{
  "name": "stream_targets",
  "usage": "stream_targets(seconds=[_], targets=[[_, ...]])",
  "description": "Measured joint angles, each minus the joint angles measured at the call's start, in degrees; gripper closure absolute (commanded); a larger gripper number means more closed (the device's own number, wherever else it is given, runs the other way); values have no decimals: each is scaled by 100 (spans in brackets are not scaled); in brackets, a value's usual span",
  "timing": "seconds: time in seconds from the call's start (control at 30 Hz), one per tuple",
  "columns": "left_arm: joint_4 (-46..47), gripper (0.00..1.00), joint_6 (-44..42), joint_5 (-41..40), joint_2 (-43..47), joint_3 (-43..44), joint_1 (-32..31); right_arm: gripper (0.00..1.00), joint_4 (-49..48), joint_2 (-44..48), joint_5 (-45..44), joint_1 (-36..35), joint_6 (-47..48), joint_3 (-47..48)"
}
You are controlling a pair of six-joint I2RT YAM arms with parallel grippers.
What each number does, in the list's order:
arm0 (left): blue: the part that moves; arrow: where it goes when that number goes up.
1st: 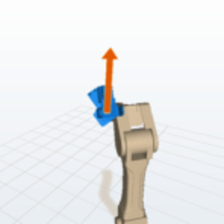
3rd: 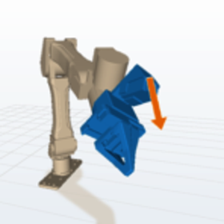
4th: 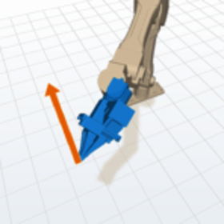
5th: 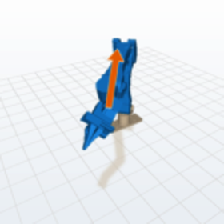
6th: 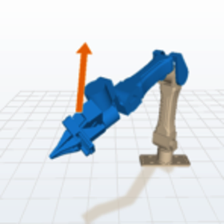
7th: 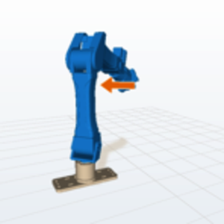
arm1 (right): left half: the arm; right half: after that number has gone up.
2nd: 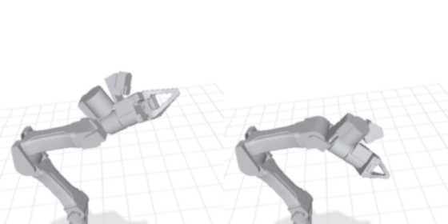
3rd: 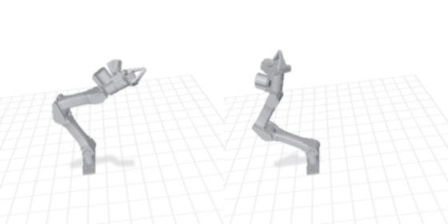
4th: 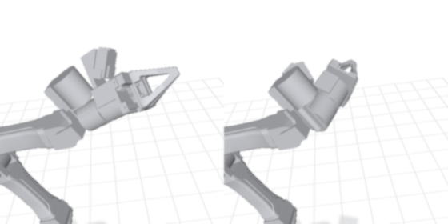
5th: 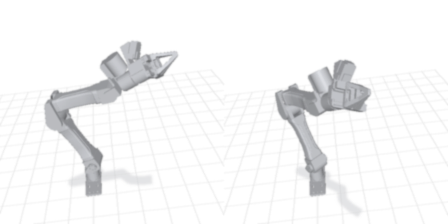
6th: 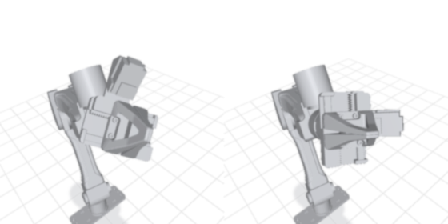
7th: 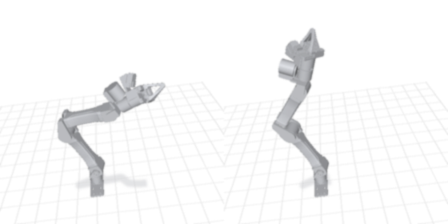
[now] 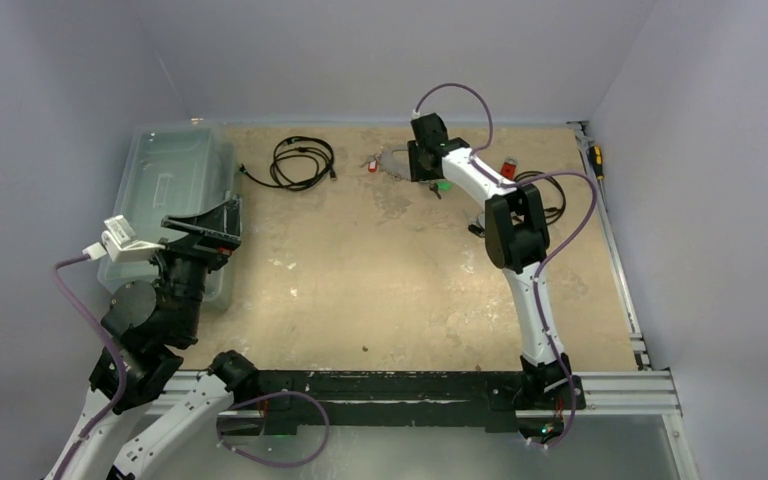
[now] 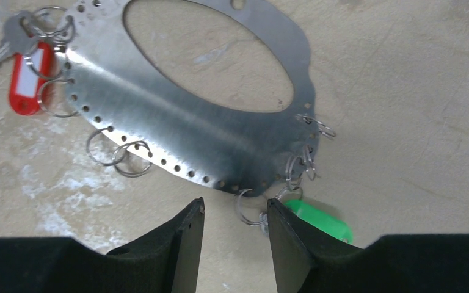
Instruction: Put the keys on the keyring
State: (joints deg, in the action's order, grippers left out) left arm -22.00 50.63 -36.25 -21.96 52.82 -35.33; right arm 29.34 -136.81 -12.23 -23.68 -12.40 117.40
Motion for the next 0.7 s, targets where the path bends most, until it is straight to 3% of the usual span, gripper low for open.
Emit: stream_targets(seconds=[0.7], targets=[[186, 4, 63, -55, 214, -186, 9, 60, -96, -232, 275, 160, 20, -2]])
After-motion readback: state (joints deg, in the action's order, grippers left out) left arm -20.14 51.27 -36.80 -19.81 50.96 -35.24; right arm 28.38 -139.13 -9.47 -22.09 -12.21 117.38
